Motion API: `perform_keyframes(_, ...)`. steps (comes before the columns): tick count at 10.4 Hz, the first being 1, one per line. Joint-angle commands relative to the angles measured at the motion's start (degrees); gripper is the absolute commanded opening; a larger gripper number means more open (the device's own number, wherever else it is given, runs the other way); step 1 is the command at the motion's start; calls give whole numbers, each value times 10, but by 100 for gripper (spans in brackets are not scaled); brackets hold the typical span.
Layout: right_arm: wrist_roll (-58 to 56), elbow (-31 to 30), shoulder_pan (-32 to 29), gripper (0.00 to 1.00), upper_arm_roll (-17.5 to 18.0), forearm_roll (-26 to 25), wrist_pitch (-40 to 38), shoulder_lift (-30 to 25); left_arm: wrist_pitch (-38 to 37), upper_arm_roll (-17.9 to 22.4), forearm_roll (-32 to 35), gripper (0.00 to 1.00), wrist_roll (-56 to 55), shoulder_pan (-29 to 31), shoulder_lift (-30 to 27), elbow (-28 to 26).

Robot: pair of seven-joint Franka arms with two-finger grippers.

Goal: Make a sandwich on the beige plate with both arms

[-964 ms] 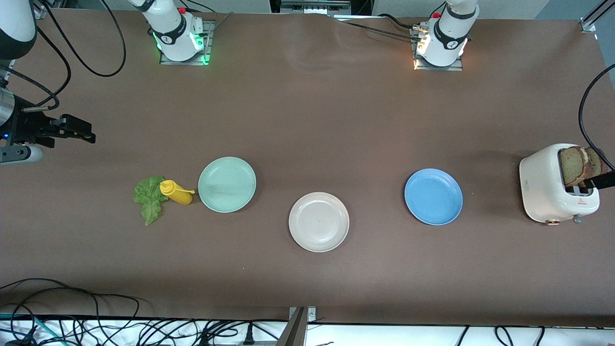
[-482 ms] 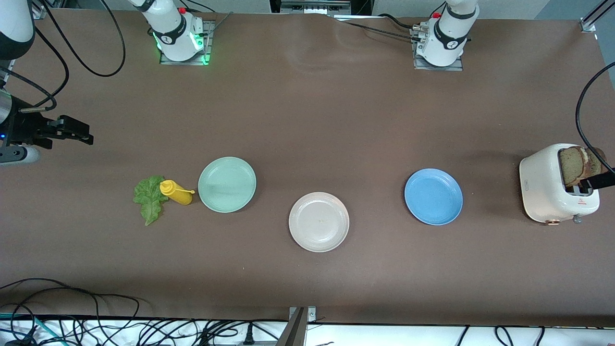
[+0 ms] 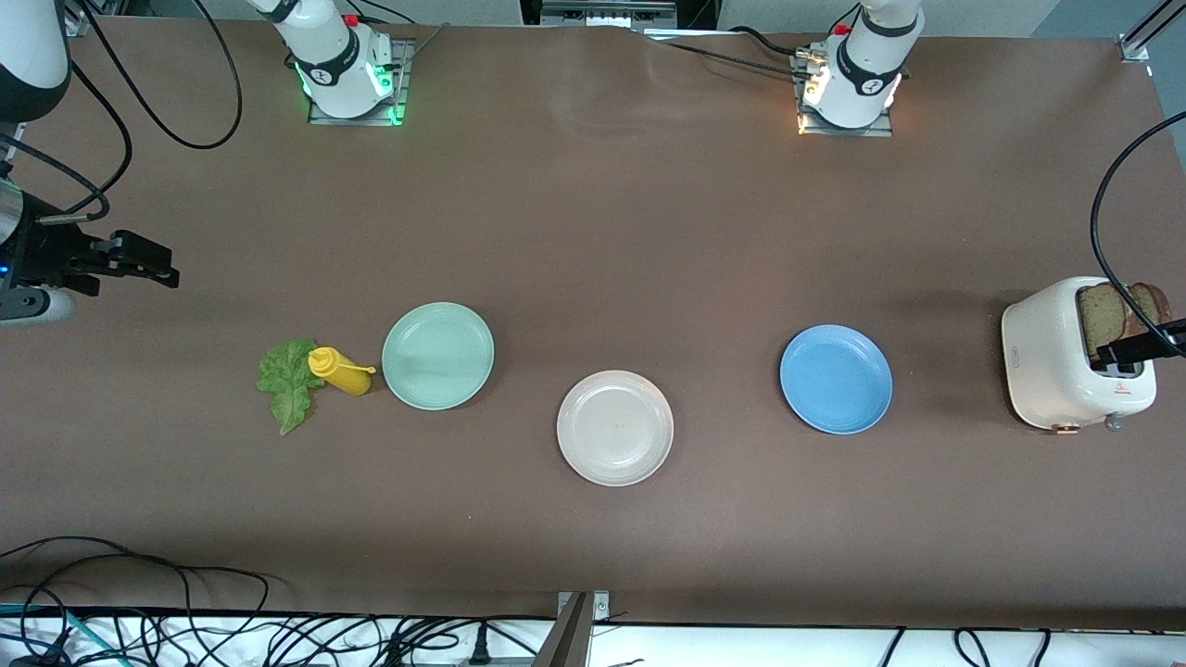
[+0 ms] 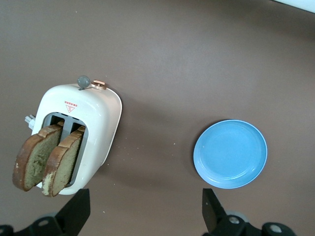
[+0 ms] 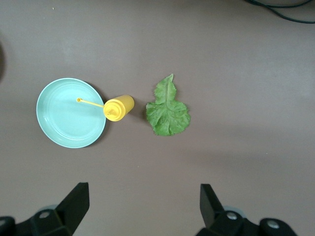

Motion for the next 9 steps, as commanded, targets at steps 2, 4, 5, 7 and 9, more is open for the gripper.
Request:
perform_keyframes(2,-22,-5,-4,100,3,-5,5,-4,8,4,-16,100,2,4,-20,-25)
perform_keyframes(4,-21,-5,-5,100,3,-4,12,1,8,3,-16,100,1,4,-20,-25)
perform_keyframes(5,-21,-5,-5,100,3,-4,12,1,8,3,-16,100,2,4,-20,-28)
perform_keyframes(7,-36,-5,-4,100,3,-4,12,4,8,4,-16,100,2,4,-20,-28)
perform_keyframes(9,-30,-5,-2,100,4,-4,12,4,8,4,-15,100,2,4,-20,-28)
